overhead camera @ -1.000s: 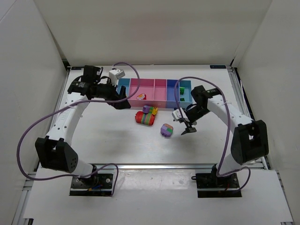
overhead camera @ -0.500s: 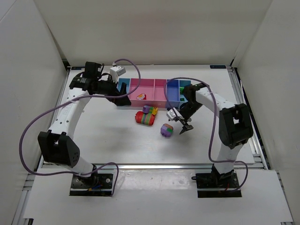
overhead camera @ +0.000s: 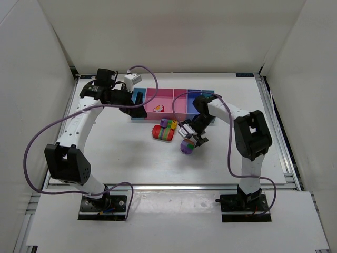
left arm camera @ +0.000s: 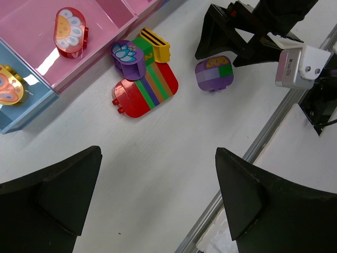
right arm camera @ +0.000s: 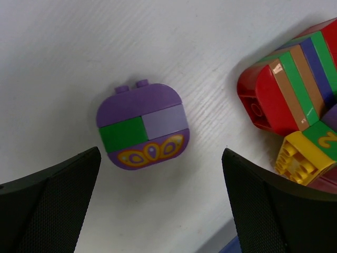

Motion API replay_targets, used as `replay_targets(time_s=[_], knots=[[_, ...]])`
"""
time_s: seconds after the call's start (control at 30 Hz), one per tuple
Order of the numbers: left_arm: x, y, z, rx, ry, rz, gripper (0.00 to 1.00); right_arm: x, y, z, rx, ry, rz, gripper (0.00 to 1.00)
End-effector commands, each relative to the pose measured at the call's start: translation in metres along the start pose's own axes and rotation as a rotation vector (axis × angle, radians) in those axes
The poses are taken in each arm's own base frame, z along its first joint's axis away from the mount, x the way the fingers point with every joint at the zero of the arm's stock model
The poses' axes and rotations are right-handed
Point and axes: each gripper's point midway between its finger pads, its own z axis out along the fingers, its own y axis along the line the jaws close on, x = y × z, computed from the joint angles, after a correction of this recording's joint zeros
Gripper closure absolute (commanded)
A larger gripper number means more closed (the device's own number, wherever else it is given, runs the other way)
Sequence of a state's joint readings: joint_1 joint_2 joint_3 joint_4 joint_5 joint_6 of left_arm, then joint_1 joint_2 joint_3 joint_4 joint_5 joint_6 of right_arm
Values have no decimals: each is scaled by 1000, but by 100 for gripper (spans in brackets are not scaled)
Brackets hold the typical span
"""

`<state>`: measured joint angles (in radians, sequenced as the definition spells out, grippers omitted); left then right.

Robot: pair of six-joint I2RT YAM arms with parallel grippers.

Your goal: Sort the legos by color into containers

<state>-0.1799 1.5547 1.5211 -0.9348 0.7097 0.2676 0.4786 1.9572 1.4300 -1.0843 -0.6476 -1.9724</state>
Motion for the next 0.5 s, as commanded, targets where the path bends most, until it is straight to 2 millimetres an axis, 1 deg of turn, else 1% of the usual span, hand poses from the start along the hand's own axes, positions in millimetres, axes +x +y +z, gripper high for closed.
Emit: replay_targets(time_s=[0.0,0.1,0.13,0.3,0.47], knots=[[-15,-2,-8,-17,-31,29,1,-4,-33,-4,12,19,-467,1],[-15,2,-8,-22,-35,14,1,-3,-32,0,-10,10,-461,1],[-16,6,-11,-22,-43,-9,1,-1,-29,3,-25,7,-462,1],[-20,14,-15,-17,-60,-48,0,0,-19,8,-54,-5,-457,1],[-21,17,-13,-18,-58,-52,1,1,-15,12,-55,-12,-471,1]])
